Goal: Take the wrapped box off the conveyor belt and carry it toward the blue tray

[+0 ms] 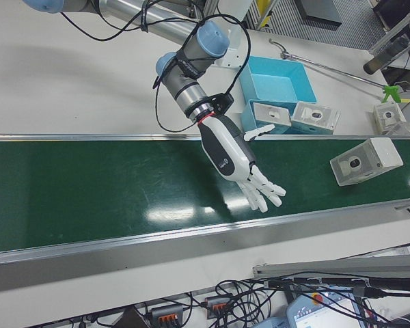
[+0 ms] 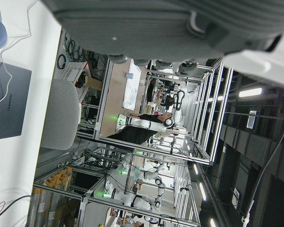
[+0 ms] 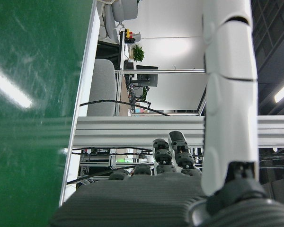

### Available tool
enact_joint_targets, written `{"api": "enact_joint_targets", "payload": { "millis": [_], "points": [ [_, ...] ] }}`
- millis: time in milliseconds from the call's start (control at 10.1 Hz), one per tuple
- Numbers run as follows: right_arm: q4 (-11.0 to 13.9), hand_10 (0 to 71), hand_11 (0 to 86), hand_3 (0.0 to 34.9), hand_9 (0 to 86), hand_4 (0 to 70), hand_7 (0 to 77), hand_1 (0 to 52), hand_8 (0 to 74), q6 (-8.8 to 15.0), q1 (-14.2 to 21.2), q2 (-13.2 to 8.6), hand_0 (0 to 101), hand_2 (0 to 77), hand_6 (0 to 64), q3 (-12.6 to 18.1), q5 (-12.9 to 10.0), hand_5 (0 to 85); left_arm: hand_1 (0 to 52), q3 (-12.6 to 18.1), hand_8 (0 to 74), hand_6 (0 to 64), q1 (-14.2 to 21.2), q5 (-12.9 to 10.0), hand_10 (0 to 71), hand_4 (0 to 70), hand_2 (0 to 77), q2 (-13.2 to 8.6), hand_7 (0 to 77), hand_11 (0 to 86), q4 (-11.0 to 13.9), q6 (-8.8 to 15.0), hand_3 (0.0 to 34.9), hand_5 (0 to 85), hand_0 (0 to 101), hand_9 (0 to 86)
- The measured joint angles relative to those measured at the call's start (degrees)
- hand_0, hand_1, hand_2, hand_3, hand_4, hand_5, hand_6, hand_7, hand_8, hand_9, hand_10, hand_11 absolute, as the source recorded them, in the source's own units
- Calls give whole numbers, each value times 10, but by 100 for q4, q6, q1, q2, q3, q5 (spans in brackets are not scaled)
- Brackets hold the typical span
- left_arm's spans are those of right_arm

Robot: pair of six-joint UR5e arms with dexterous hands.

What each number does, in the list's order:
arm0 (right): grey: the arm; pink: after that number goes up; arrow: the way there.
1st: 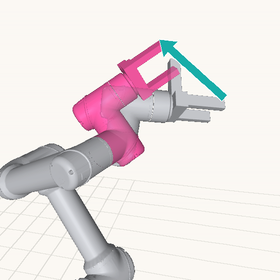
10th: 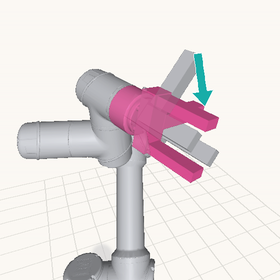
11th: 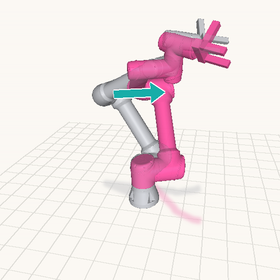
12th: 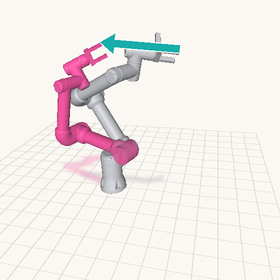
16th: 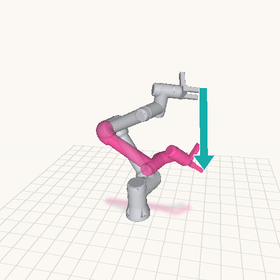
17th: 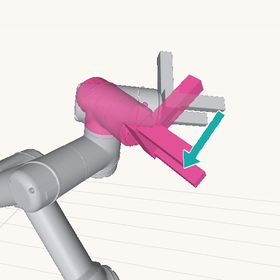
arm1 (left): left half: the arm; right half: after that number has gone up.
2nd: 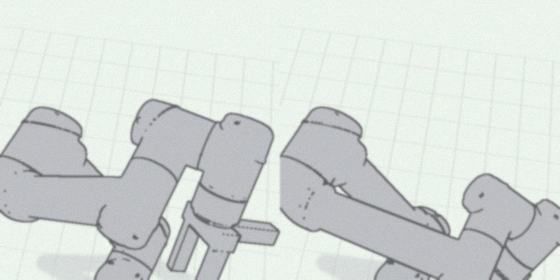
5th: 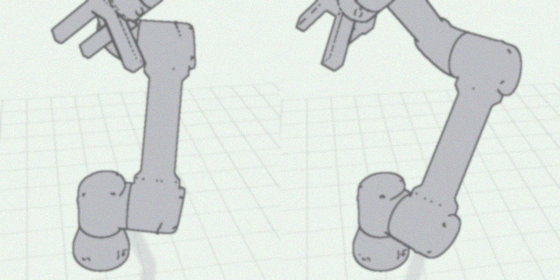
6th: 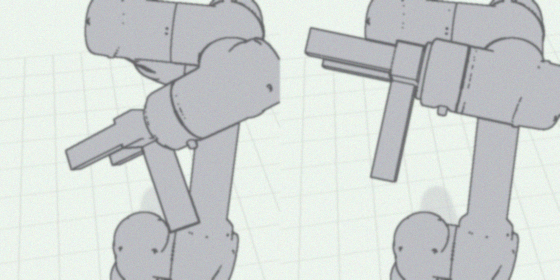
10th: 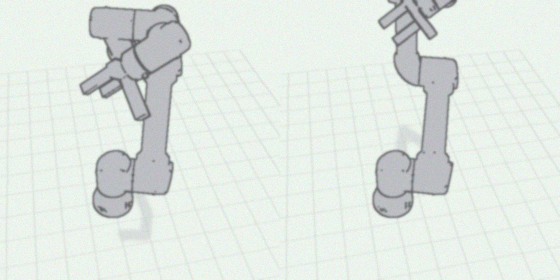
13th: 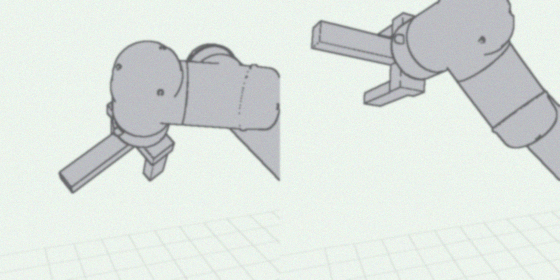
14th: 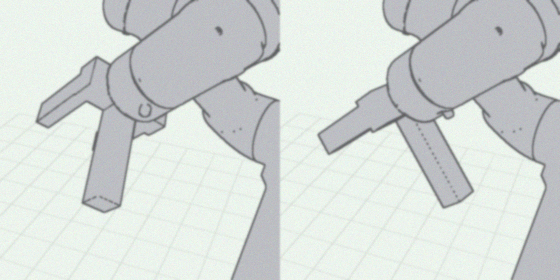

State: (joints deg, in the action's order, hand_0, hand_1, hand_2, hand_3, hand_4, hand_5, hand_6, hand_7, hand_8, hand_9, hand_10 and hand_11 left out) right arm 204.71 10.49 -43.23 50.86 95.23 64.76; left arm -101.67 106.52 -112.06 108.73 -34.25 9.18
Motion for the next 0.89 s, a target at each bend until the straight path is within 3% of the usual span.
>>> {"api": "enact_joint_targets", "payload": {
  "millis": [496, 595, 694, 893],
  "points": [
    [-10, 0, 16, 0, 11, 71, 27, 158, 0, 12, 34, 12, 492, 60, 16, -76, -18, 147, 0, 0, 5, 5, 0, 0, 5, 0, 11, 0, 5, 5, 0, 0, 0, 11, 0, 5],
    [-10, 0, 16, 0, 11, 71, 27, 87, 0, 13, 38, 12, 482, 16, 16, -80, -21, 147, 0, 0, 5, 5, 0, 0, 5, 0, 11, 0, 5, 5, 0, 0, 0, 11, 0, 0],
    [-10, 0, 16, 0, 16, 71, 27, 120, 0, 12, 40, 12, 475, 16, 16, -81, -23, 147, 0, 0, 5, 5, 0, 0, 5, 0, 5, 0, 5, 5, 0, 0, 0, 11, 0, 0],
    [-8, 0, 16, 0, 16, 82, 27, 109, 0, 5, 42, 8, 473, 16, 16, -75, -14, 147, 0, 0, 5, 5, 0, 0, 5, 0, 5, 0, 5, 5, 0, 0, 0, 11, 0, 0]
  ]
}}
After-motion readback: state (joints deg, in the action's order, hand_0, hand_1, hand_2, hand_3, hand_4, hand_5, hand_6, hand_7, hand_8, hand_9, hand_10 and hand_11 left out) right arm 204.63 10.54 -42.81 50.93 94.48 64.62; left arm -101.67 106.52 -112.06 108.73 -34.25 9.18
